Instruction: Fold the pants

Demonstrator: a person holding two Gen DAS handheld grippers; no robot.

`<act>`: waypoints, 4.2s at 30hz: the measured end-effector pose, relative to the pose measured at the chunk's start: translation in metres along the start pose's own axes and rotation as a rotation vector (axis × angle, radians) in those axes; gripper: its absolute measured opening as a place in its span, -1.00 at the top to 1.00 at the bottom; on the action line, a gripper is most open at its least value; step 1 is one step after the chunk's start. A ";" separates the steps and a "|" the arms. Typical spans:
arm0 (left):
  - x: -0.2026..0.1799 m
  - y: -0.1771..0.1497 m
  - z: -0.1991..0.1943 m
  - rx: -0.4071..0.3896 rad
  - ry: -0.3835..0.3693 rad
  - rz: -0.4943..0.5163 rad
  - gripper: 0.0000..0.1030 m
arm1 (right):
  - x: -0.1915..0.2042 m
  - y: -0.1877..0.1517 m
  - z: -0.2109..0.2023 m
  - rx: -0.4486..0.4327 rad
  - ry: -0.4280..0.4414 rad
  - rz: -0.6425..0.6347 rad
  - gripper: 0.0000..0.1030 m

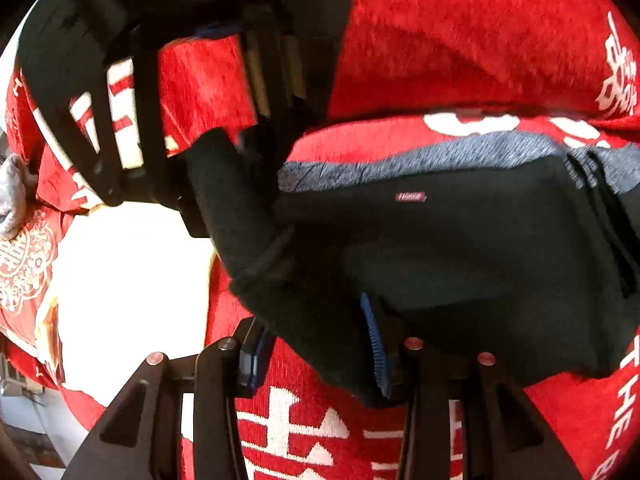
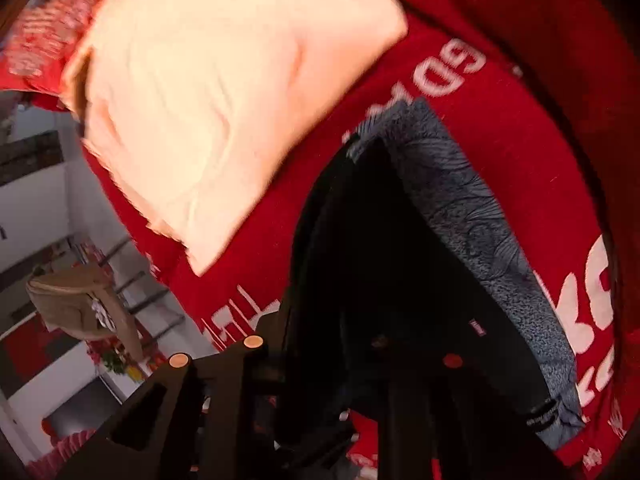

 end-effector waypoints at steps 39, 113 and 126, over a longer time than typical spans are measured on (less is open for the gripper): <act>-0.378 0.065 -0.078 -0.081 -0.331 0.484 0.05 | -0.375 -0.416 -0.121 -0.741 0.439 0.735 0.56; -0.140 0.109 0.038 0.215 -0.093 -0.146 -0.77 | -0.345 -0.376 -0.129 -0.674 0.004 0.668 0.60; -0.139 0.108 0.037 0.219 -0.048 -0.119 -0.99 | -0.351 -0.398 -0.149 -0.676 -0.026 0.674 0.01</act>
Point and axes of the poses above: each gripper's, at about its wrist camera, not at the fingertips, and z roughly the way its jaws point, x to its left, y to its top, the point moved 2 cm from there along z, roughly the way its jaws point, and after that the axes turned 12 degrees about -x, right-handed, at the moved point
